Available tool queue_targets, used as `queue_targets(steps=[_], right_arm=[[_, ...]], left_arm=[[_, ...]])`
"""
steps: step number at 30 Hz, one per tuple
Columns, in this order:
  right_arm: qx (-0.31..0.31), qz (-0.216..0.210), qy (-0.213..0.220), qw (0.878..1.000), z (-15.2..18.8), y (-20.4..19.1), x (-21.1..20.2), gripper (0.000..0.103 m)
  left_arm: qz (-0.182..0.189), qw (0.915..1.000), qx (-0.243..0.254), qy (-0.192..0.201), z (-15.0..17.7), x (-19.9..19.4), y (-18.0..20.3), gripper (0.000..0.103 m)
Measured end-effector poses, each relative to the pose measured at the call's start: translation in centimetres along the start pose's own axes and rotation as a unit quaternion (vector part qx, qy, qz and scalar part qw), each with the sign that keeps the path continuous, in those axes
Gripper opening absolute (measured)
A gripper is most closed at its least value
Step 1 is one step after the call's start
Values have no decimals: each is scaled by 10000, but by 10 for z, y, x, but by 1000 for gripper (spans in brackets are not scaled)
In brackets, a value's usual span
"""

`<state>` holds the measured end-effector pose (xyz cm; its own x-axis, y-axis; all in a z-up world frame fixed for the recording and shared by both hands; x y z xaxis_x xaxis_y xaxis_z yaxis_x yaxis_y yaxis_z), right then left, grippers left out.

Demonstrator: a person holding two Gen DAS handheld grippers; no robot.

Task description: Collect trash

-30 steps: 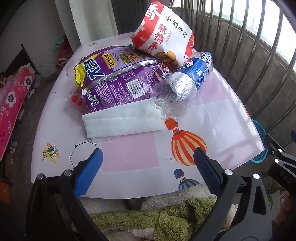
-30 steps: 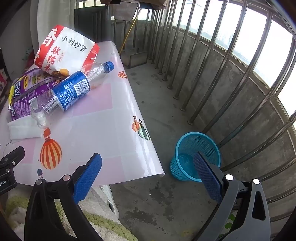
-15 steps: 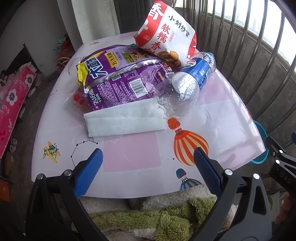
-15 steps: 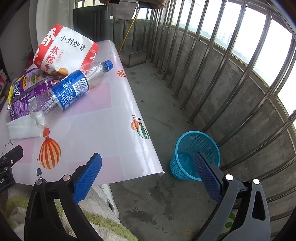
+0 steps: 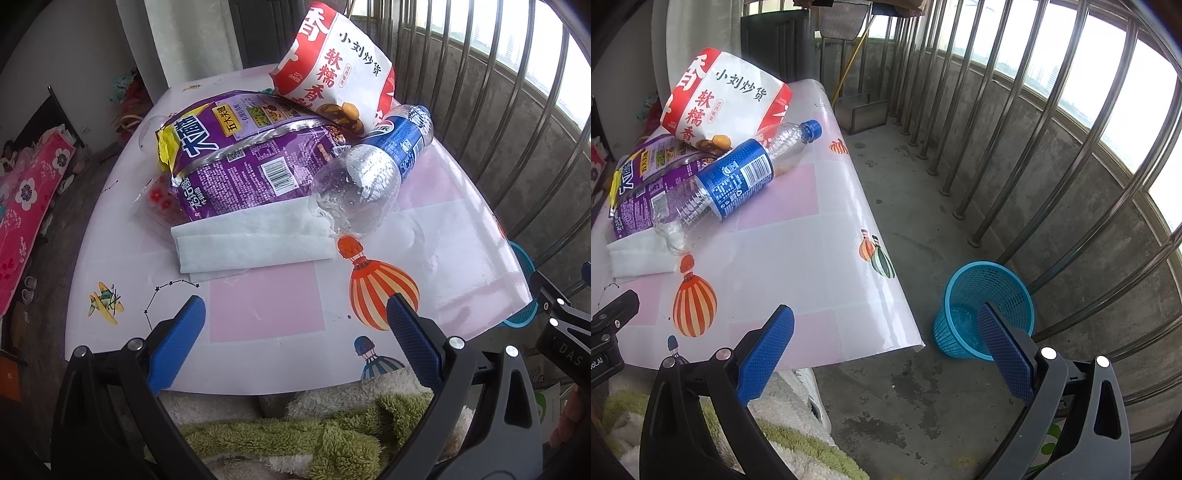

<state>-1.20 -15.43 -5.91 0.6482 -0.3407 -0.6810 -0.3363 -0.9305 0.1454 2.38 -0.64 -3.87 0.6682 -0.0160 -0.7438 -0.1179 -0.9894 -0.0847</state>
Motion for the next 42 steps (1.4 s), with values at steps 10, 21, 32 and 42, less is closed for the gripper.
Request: queue_targets(steps=[10, 21, 32, 42], right_arm=[[28, -44, -23, 10000, 1, -2, 0, 97], [41, -120, -43, 9999, 2, -5, -1, 97], [65, -153, -34, 9999, -2, -4, -1, 97], [33, -420, 213, 9989, -34, -19, 2, 97]], left_arm=[[-5, 10000, -15, 1, 0, 1, -1, 94], [-9, 10000, -21, 4, 0, 1, -1, 94], [19, 10000, -86, 10, 1, 1, -6, 94], [-2, 9990, -331, 295, -6, 2, -27, 94]])
Point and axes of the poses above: each gripper's, at about its wrist camera, not at the fingertips, and x roughly the way its jaws point, y to its right, z to its underside, the point moved 5 cm from there along x, roughly the way its jaws point, and after that the axes turned 10 degrees about y, right-handed, at the moved point
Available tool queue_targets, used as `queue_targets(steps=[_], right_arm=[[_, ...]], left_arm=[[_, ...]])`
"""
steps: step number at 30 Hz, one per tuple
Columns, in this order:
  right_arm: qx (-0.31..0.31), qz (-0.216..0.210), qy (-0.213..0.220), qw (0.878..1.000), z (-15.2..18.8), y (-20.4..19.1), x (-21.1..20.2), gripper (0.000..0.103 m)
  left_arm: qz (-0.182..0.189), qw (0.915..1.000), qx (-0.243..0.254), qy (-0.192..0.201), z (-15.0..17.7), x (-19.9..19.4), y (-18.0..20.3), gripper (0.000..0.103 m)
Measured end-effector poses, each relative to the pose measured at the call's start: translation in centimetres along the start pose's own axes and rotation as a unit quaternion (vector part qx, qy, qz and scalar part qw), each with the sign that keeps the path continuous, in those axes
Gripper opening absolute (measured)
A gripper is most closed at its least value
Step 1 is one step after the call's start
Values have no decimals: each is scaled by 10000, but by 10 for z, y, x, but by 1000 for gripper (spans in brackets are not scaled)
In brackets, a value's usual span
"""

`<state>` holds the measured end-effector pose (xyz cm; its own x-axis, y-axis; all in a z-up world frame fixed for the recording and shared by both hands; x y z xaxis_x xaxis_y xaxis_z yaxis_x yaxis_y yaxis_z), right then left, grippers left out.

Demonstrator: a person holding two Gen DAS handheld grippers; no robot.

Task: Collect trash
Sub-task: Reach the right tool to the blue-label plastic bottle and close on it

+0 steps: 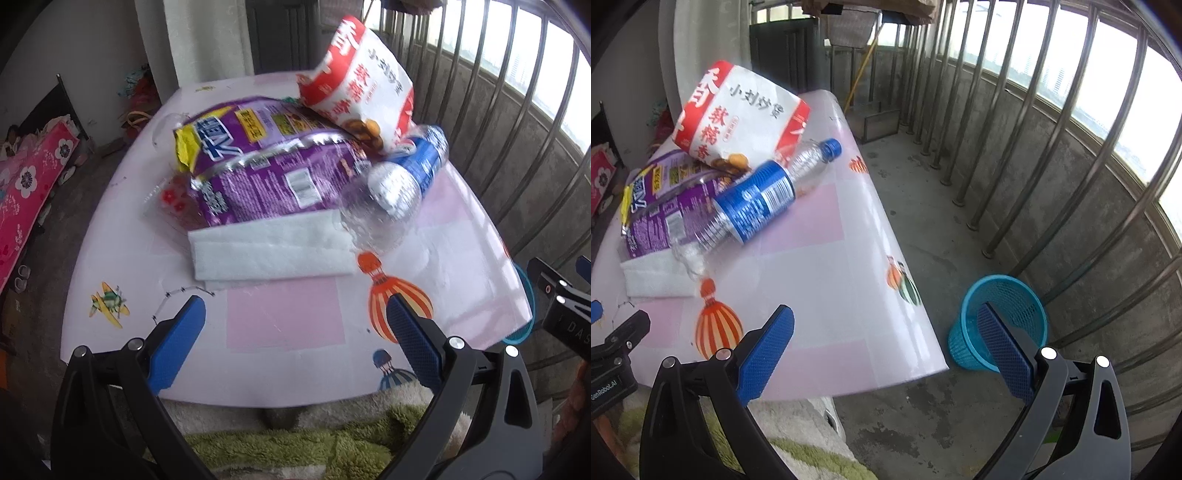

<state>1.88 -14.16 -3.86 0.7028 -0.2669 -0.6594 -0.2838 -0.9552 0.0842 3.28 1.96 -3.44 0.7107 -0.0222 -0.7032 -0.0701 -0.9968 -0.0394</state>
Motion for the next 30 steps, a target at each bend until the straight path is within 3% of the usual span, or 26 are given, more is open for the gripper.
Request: queue_targets(steps=[5, 9, 14, 18, 20, 25, 30], right_arm=[[208, -431, 188, 9987, -32, -15, 11, 97], [407, -972, 139, 9943, -56, -35, 26, 97], [525, -1470, -207, 9875, -76, -64, 54, 97], [931, -1902, -733, 9746, -77, -78, 83, 97], [1208, -1962, -1001, 9679, -73, -80, 97, 96], [1759, -2130, -1407, 9507, -66, -84, 126, 93], [2139, -2333, -1734, 9326, -57, -85, 144, 84]], left_arm=[[-232, 9989, -153, 373, -16, 2, -21, 94], [-168, 9978, -200, 612, -30, 5, -32, 94], [419, 9959, -35, 805, -44, 17, -29, 94], [1310, 9856, -197, 1050, -47, 25, -27, 94], [1557, 9805, -314, 1160, -44, 26, -27, 94], [1788, 9764, -501, 1101, -33, 30, -36, 94], [1605, 9790, -885, 890, -20, 36, -64, 94]])
Point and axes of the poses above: each gripper's, at about its wrist camera, not at the fingertips, and x roughly the way its jaws point, y to its right, z to its underside, the point moved 5 cm from there along x, roughly the way its jaws point, and after that the axes turned 10 degrees about y, right-handed, at the moved point
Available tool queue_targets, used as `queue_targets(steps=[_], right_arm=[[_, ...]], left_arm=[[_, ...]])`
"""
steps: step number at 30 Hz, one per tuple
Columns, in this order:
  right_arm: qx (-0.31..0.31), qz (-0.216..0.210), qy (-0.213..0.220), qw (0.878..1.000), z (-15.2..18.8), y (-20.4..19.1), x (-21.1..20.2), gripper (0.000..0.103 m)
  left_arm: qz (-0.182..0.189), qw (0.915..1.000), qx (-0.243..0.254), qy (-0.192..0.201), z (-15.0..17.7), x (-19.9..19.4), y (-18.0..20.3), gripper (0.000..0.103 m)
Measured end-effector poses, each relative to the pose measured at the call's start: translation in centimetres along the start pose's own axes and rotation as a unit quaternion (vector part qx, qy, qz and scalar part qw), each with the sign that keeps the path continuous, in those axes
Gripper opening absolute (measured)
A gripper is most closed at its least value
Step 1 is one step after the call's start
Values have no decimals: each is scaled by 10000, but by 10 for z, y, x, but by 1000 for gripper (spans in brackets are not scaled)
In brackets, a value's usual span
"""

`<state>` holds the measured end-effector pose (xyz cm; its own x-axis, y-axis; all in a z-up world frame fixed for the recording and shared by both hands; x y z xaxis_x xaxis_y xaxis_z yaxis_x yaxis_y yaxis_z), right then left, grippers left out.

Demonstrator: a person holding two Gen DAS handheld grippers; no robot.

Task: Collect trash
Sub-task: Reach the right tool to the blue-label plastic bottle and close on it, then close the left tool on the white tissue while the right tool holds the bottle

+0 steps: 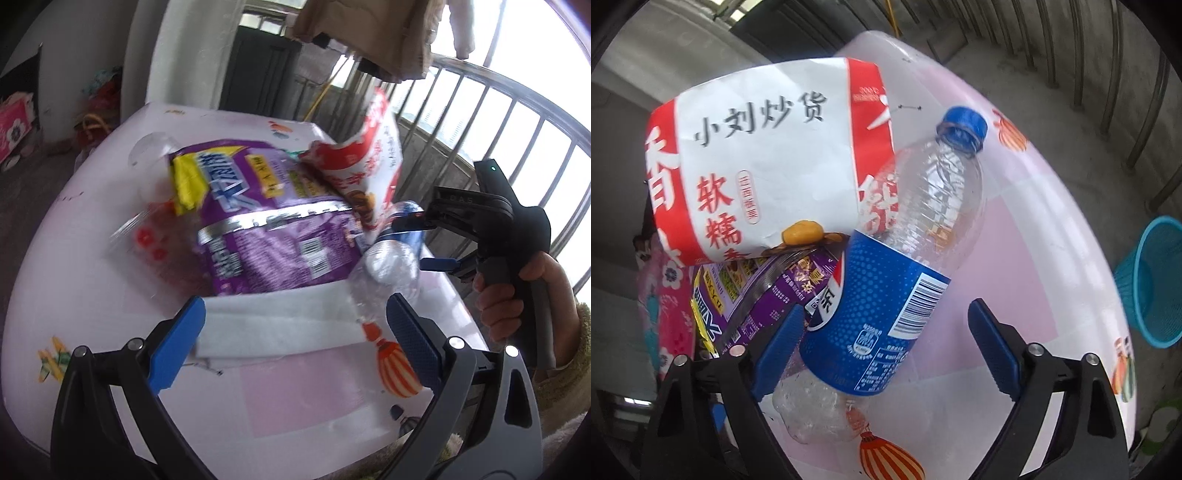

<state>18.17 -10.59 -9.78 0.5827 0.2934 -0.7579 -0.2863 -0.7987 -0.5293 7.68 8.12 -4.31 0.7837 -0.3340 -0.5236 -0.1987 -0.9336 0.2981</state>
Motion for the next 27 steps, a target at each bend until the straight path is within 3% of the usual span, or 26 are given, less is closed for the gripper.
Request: queue_targets(steps=[4, 6, 9, 16, 19, 24, 26, 27], right_arm=[[136, -329, -148, 9993, 2, 1, 12, 72], [161, -405, -200, 9989, 2, 4, 15, 71], [121, -472, -276, 9984, 4, 10, 14, 70], [119, -630, -605, 9961, 27, 25, -3, 68], [21, -704, -779, 9945, 47, 26, -8, 68], [-202, -740, -917, 9928, 69, 22, -15, 67], [-284, -737, -937, 9925, 81, 17, -15, 67], [-313, -731, -940, 9924, 81, 16, -14, 67]], left_arm=[[-161, 9996, -188, 110, 0, -4, -18, 94], [-256, 9993, -244, 127, 0, -2, -24, 78], [-309, 9983, -500, -57, 3, 5, -33, 65], [-457, 9955, -827, -6, 4, 8, -52, 58], [-515, 9941, -937, -191, 11, 17, -56, 44], [-113, 9931, -1068, -468, 24, 17, -41, 27], [322, 9914, -1136, -563, 28, 11, -28, 24], [755, 9887, -1100, -682, 32, 7, -14, 24]])
Point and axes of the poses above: each gripper's, at about its wrist camera, not at the fingertips, and x roughly the way its jaws point, y to its right, z to its underside, the point moved 5 cm from there along x, roughly the way its jaws point, and after that the axes turned 10 degrees about y, right-handed, at the moved point
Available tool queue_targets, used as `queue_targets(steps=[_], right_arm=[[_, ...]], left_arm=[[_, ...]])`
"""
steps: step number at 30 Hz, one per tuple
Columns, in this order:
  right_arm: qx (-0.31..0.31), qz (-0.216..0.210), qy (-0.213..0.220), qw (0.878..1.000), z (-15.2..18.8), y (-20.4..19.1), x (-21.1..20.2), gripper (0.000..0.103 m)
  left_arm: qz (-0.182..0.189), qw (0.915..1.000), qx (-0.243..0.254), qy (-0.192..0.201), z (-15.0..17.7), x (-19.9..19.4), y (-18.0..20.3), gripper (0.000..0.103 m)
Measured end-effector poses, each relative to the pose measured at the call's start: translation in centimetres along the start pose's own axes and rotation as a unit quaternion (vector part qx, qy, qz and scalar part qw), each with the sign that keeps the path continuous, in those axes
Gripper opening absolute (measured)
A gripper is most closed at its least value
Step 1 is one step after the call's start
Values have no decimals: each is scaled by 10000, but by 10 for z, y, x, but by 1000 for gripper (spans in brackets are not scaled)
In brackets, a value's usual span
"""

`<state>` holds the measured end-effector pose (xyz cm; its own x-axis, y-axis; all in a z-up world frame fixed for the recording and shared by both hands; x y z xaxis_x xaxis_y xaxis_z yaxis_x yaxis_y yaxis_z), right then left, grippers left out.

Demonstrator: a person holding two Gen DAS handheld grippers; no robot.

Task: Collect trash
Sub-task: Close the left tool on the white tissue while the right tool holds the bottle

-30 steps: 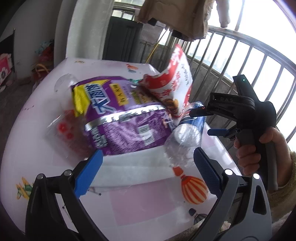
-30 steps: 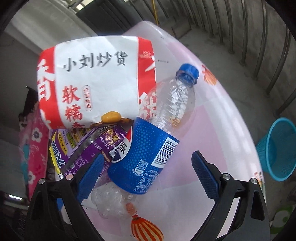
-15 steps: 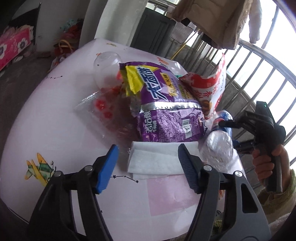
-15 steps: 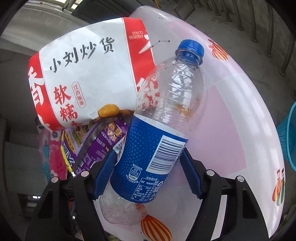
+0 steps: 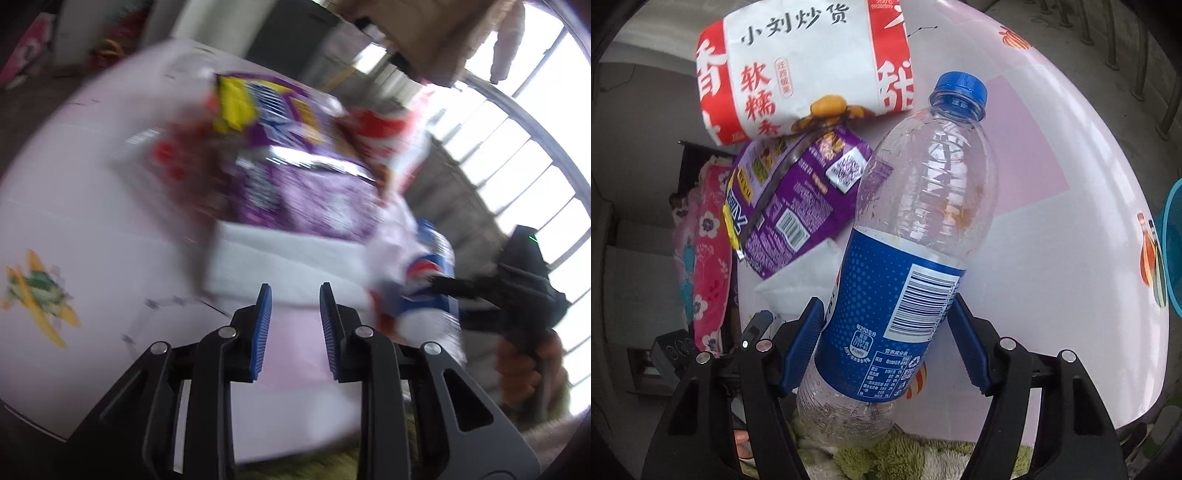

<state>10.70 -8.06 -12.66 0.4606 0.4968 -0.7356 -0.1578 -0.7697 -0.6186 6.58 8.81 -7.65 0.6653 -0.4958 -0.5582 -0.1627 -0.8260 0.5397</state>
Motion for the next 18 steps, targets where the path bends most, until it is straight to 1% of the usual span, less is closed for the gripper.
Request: queue_targets(steps=[2, 3, 4, 6, 8, 9, 10, 12, 14, 16, 18], right_arm=[[-38, 24, 3, 10000, 0, -3, 0, 67], [-54, 39, 7, 10000, 0, -3, -1, 67], [-69, 58, 9, 10000, -1, -7, 2, 67], [-120, 96, 22, 9999, 2, -13, 2, 67], [-164, 135, 39, 9998, 1, -28, 9, 67], [-178, 130, 47, 9997, 2, -28, 10, 67], [-187, 130, 51, 9997, 2, -37, 15, 67], [-188, 104, 57, 9998, 2, -35, 15, 67], [-200, 78, 69, 9997, 5, -33, 14, 67], [-201, 65, 63, 9998, 5, -30, 11, 67], [-199, 51, 53, 9998, 6, -30, 11, 67]], left_arm=[[330, 9991, 185, -173, 9, -2, 15, 24], [329, 9986, 367, -174, 13, -4, 22, 24], [217, 9984, 516, -122, 14, -6, 25, 24], [-38, 9980, 631, 52, 8, -7, 24, 25], [-315, 9973, 558, 349, -6, -10, 15, 25], [-504, 9960, 449, 587, -18, -12, 5, 30], [-630, 9946, 365, 739, -25, -11, -2, 32], [-820, 9923, 241, 896, -38, -7, -17, 33], [-903, 9925, 235, 789, -47, 4, -30, 33], [-618, 9974, 31, 373, -43, 17, -37, 33], [-176, 9996, -199, -20, -31, 22, -34, 31]])
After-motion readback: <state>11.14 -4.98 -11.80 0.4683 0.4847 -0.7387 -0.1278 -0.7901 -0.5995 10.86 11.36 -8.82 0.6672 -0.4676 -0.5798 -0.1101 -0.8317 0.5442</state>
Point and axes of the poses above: each gripper's, at about its wrist camera, not at the fingertips, and x roughly the way its jaws point, y to its right, z to its underside, the point moved 5 cm from there along x, roughly the way its jaws point, and after that the axes turned 10 degrees about y, right-handed, at the moved point
